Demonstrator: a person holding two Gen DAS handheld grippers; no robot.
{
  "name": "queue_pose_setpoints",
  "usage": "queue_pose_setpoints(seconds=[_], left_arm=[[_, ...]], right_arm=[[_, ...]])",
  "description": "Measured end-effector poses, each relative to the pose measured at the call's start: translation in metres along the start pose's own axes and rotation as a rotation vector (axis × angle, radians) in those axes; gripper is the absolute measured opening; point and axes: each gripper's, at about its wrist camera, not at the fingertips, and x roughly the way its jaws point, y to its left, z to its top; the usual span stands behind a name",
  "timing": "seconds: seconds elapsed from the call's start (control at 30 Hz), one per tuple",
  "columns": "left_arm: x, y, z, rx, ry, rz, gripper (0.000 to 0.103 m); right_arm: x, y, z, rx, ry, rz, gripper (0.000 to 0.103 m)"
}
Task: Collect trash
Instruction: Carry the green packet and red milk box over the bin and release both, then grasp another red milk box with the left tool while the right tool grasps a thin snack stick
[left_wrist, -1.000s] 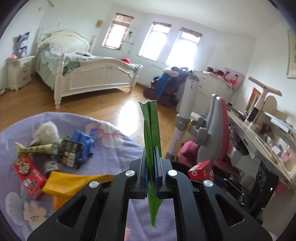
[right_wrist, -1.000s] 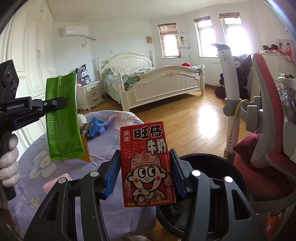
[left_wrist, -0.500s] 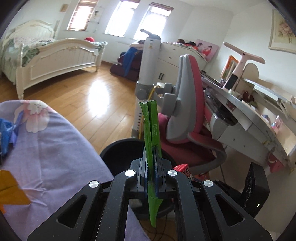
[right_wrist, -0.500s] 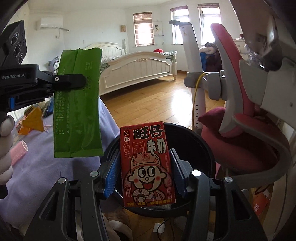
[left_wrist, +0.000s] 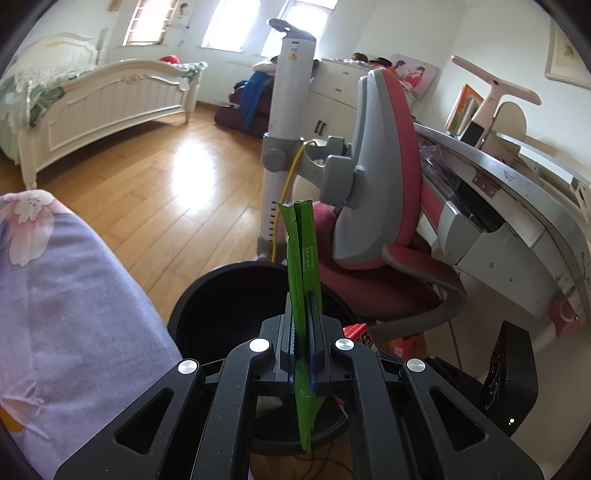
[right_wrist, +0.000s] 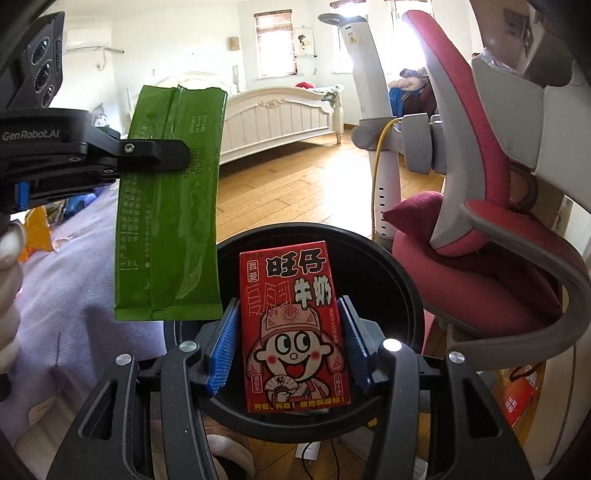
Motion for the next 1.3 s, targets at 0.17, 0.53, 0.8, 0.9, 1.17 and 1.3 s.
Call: queue_pose_setpoints(seconds=[0.17, 0.53, 0.8, 0.9, 1.17, 1.3], left_arm=[[0.002, 0.001, 0.001, -0.004, 0.007, 0.006, 0.006], [-0.039, 0.002, 0.005, -0.014, -0.076, 0.092, 0.067], [-0.132, 0.014, -0.007, -0.026, -0.319, 0.243, 0.088], [-0.169, 0.034, -0.014, -0.065, -0.38, 0.342, 0.097], [-0.252, 0.14, -0.046, -0.319, -0.349, 0.624, 0.097], [-0.282, 0.199, -0.076, -0.463, -0.325, 0.655, 0.09]], right_arm=[[0.005, -0.002, -0.001, -0.002, 0.016, -0.01, 0.053], [-0.012, 0.004, 0.004, -0.012, 0.002, -0.021, 0.074], [-0.037, 0.032, 0.019, -0.05, -0.063, 0.044, 0.074], [-0.038, 0.048, 0.031, -0.088, -0.072, 0.075, 0.082], [-0.044, 0.113, 0.066, -0.187, -0.107, 0.203, 0.083], [-0.039, 0.153, 0.087, -0.246, -0.087, 0.294, 0.083]])
